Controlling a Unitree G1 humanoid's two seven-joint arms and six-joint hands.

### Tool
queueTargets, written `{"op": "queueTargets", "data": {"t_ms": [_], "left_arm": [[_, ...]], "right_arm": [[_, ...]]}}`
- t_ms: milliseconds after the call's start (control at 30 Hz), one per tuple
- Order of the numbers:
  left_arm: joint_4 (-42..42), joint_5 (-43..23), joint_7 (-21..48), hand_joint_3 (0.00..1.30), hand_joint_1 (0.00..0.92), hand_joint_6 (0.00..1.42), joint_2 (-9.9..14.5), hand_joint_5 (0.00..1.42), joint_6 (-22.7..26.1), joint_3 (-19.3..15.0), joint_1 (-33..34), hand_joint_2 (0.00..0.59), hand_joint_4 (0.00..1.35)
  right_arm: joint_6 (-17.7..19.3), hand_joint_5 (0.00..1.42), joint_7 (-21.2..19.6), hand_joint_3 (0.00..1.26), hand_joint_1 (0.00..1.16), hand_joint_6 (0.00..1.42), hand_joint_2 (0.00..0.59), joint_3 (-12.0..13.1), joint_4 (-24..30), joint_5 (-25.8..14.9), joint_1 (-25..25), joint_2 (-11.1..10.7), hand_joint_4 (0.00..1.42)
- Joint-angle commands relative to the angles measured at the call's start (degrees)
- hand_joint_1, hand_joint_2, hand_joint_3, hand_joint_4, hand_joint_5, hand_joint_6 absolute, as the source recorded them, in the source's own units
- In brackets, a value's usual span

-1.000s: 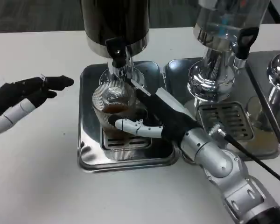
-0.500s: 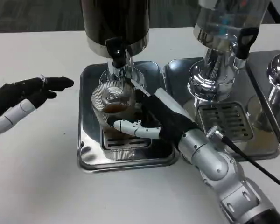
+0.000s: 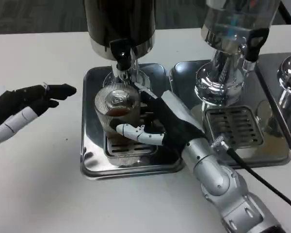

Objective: Grasp the cup under the faucet to collect the drink, then remove the cup.

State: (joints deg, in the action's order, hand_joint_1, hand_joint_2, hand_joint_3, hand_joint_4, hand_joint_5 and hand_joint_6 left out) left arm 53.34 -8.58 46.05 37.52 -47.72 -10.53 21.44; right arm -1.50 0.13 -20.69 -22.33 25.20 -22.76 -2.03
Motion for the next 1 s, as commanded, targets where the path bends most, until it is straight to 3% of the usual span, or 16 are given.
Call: {"op": "queueTargets", "data": {"t_ms": [33,467,1000], "left_arm": [[-0.1,0.4,-0.5,0.33,0.0,0.24,0.9,0.19,0.5,0.1,-0.8,0.128,0.23],[-0.1,0.5,-0.3,0.31,0.0,0.25,0.9,0.19,0.7,0.3,-0.6,0.145,0.24],[0.3,0.6,0.0,0.3,0.0,0.25,0.5,0.19,1.0,0.9,0.0,0.15,0.24]], "right_arm": [[-0.1,0.37,-2.4,0.18,0.52,0.42,0.224,-0.7,0.9,1.2,1.5,0.8,0.29],[3.0,0.52,-12.5,0.33,0.54,0.57,0.23,-2.3,1.4,5.2,4.7,2.1,0.45],[5.4,0.62,-16.2,0.4,0.54,0.7,0.244,-1.7,2.4,4.8,6.6,2.0,0.53]]}}
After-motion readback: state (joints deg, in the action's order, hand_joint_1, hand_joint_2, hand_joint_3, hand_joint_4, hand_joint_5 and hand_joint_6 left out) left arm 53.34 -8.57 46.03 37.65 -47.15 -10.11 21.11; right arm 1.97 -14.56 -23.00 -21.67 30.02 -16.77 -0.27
